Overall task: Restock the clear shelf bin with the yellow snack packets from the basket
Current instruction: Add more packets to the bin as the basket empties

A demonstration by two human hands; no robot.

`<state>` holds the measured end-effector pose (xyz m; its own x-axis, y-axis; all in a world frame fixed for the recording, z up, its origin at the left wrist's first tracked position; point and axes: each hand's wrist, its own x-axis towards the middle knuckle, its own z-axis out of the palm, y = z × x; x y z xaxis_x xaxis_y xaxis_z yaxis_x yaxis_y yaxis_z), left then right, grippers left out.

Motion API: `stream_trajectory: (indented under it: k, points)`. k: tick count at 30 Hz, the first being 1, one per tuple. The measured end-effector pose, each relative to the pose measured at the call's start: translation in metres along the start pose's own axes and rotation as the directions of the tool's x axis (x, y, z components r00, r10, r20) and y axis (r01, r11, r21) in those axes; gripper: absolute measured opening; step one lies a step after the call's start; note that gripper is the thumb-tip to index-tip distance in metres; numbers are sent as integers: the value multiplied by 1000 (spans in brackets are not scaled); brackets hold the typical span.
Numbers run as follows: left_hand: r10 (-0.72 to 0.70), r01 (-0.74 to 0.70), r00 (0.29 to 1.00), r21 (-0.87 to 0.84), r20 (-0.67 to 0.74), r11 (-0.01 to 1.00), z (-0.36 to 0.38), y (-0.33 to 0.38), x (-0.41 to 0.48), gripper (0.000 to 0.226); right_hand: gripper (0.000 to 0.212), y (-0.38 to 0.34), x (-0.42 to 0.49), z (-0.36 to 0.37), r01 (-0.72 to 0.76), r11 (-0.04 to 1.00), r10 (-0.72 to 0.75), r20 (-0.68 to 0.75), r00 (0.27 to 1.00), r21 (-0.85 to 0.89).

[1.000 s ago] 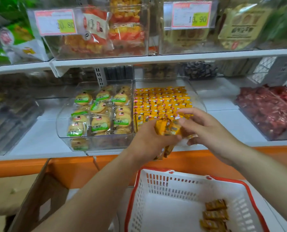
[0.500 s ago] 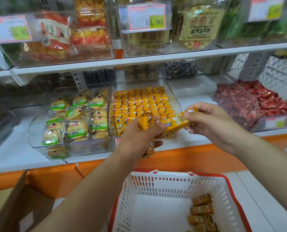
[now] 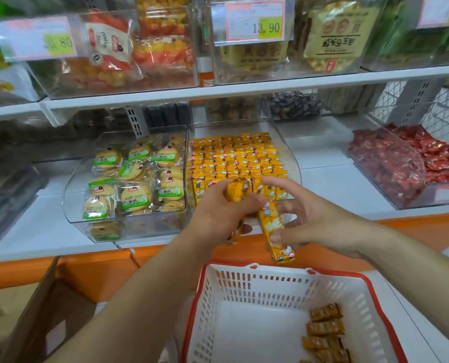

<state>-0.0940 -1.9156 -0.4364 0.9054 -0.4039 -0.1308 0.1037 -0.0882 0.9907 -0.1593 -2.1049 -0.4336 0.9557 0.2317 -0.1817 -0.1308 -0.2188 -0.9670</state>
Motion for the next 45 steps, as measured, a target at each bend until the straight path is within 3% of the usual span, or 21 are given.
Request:
stream_trajectory:
  k: [4,7,10,15,19,22,26,35,37,40,42,45]
  points:
    - [-49,59,993,95,-110,994,-33,1,4,17,58,0,8,5,30,999,-25,-158,987,28]
    - [-66,87,972,85,-226,993,-62,2,8,30,52,0,16,8,62,997,-73,-305,949,-46]
    - [3,31,956,110,-293,993,-86,4,6,31,51,-10,36,14,114,993,-121,-409,904,-43]
    - [177,-115,951,240,-255,964,-111,-4,0,14,46,-27,104,31,180,954,-282,-512,812,-241]
    - [203,-147,940,211,-274,966,-119,-4,-3,24,45,-29,158,43,129,876,-345,-416,841,-464]
    - [194,-132,927,204,-322,970,-121,-2,-4,20,46,-24,183,46,-3,674,-343,-317,884,-738]
    - [155,-121,925,117,-348,986,-121,1,-4,32,50,-13,196,42,-144,510,-230,-296,927,-848]
    - [120,-101,924,71,-364,992,-113,-3,6,26,61,-5,189,41,-154,466,-205,-276,939,-871]
    - [114,-94,932,74,-345,993,-110,-4,8,24,56,-10,176,37,-142,490,-276,-307,911,-860]
    - [129,-106,943,90,-307,990,-103,-3,10,25,29,-12,146,37,15,680,-390,-345,854,-733]
    - [118,-102,959,74,-258,992,-93,-2,11,32,18,-12,122,43,142,834,-369,-348,862,-533]
    - [98,-86,983,78,-157,993,-76,-2,12,38,32,-13,93,53,222,961,-265,-315,912,-165]
